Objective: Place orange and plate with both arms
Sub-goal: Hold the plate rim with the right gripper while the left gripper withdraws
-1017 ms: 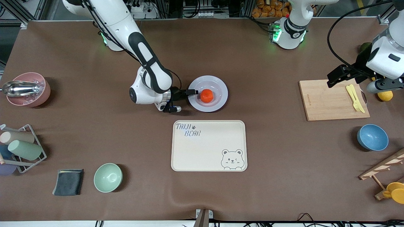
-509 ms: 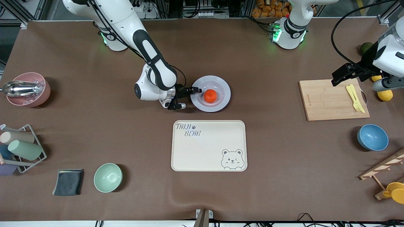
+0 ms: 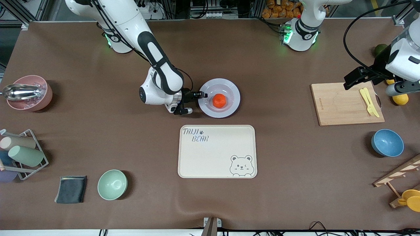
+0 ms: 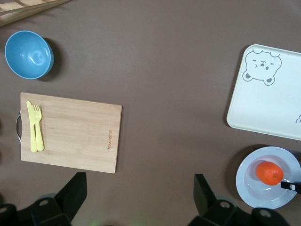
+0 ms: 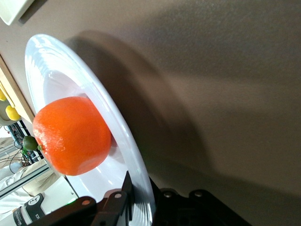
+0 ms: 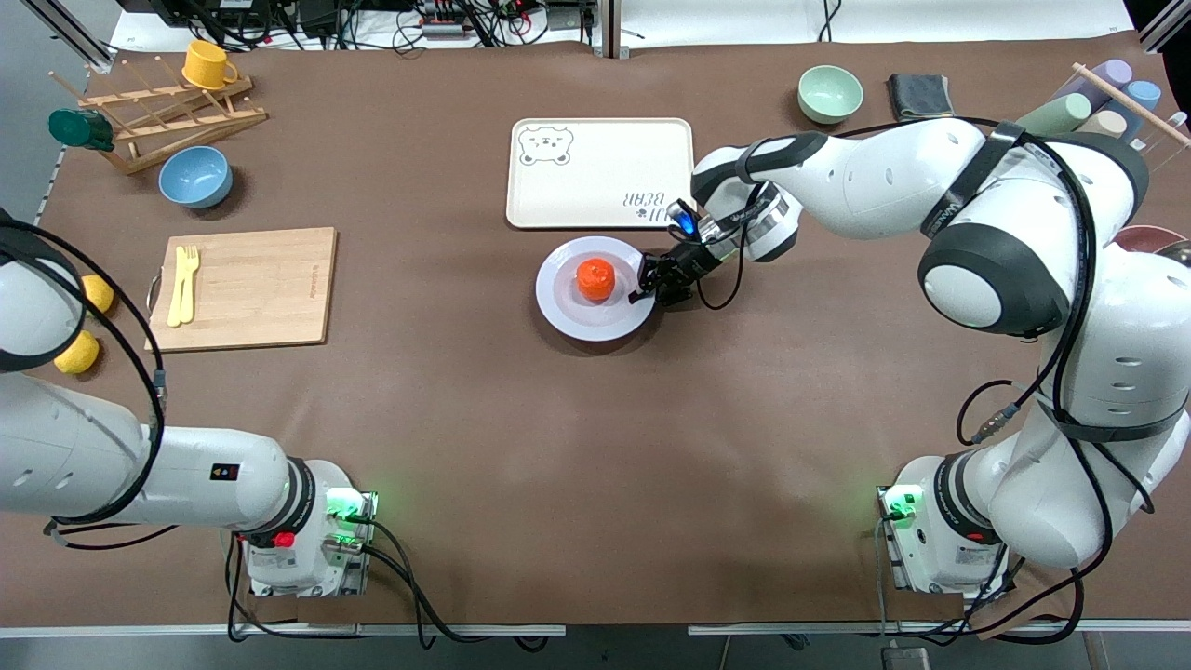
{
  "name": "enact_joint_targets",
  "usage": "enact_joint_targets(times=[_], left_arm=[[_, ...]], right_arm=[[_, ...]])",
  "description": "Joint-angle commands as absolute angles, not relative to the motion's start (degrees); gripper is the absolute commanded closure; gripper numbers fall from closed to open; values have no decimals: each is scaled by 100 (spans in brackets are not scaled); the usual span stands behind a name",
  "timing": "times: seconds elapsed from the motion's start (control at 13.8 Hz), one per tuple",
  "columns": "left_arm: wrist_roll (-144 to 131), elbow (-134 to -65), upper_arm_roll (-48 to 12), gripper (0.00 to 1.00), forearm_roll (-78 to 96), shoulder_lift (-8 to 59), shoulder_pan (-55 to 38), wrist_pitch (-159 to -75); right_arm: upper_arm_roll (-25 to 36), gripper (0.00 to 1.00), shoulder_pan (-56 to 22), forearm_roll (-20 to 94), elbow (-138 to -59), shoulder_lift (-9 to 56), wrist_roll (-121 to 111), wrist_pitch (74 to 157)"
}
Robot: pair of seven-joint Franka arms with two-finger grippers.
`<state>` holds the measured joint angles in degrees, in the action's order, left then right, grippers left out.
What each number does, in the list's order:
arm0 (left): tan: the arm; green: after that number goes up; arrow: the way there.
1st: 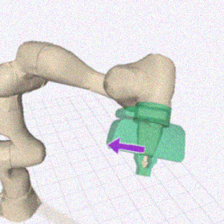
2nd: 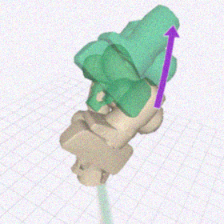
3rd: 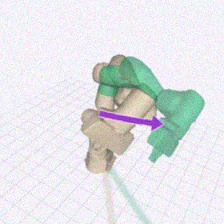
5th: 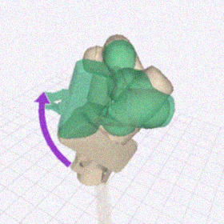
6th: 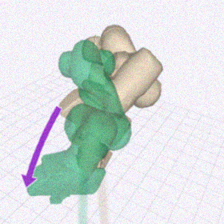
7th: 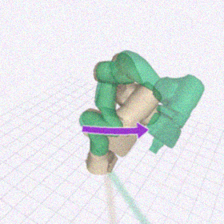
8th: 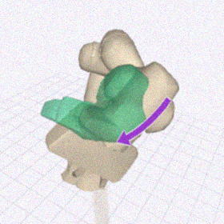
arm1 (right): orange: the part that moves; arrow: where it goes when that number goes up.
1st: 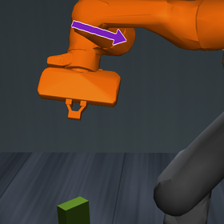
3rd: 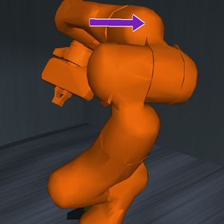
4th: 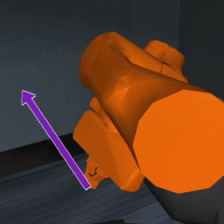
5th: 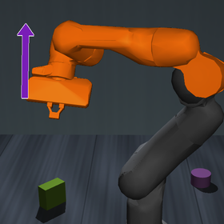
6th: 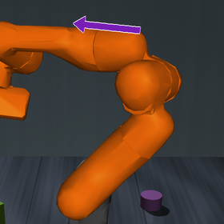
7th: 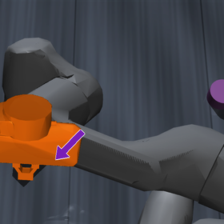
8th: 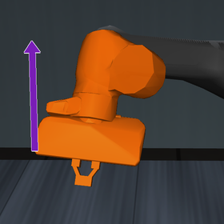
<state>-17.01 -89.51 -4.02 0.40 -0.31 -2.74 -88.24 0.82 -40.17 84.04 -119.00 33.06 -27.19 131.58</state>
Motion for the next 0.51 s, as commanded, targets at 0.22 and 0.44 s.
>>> enact_joint_targets(times=[0.22,0.44], left_arm=[[-1591,-9141,-422,0,202,-220,-229,-8947],[-1608,-9106,-422,0,202,-246,-229,-8921]], right_arm=[[70,100,-3973,8543,-11892,3103,-2821,13122],[70,100,-3806,8543,-11883,2866,-2778,13113]])
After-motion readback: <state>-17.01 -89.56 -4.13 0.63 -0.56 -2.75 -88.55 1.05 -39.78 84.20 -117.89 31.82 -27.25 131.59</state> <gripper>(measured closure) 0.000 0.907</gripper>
